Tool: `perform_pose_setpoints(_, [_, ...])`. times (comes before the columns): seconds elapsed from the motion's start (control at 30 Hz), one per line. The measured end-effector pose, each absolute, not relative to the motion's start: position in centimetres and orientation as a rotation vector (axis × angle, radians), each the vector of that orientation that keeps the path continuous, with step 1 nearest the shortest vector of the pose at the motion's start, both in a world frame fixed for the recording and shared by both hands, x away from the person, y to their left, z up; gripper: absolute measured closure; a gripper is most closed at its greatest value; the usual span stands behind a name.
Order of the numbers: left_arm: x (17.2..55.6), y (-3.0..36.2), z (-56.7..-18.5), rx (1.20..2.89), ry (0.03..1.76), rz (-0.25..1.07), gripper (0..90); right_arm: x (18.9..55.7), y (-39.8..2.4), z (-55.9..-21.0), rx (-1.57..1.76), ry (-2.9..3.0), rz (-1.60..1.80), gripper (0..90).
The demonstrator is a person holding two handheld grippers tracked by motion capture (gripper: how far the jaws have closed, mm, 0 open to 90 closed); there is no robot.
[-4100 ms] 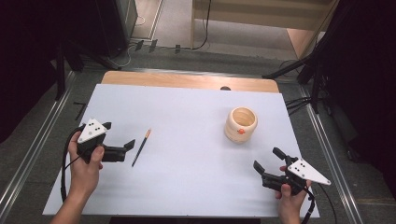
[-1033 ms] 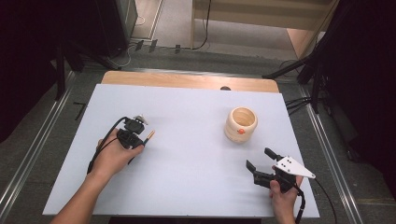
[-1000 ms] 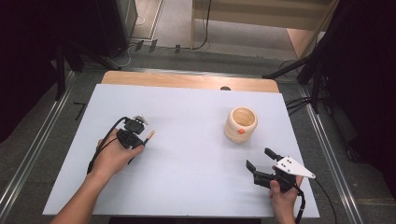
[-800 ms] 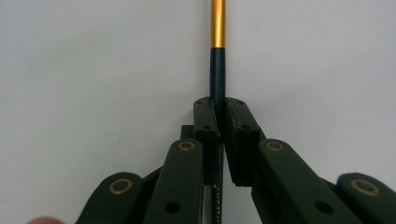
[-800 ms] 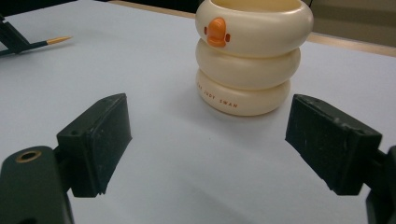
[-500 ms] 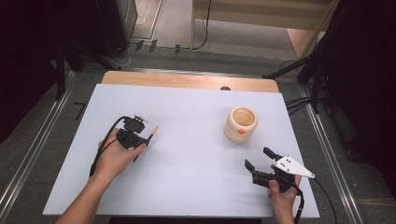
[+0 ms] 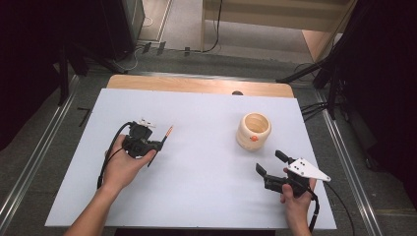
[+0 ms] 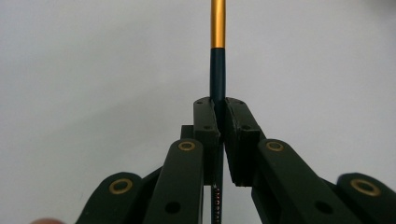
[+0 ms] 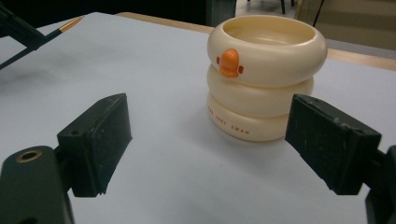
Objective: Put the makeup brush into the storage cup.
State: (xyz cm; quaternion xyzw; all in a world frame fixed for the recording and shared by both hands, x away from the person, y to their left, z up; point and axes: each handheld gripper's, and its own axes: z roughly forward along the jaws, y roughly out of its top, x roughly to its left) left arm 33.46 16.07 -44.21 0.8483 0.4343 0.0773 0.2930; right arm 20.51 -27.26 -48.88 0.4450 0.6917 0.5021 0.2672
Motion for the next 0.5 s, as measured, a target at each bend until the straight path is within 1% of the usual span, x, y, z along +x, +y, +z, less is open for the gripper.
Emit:
perform_pose_setpoints(0.13, [33.0,16.2,-44.1,2.195,1.127,0.224,85.5,21.1,-26.5,-48.2,1.175,1.880,1.353,15.0])
perform_pose_setpoints(0.5, [31.9,16.7,-43.3,2.089,1.061,0.283,85.4,22.7,-24.9,-46.8,1.143,1.881,1.382,15.1])
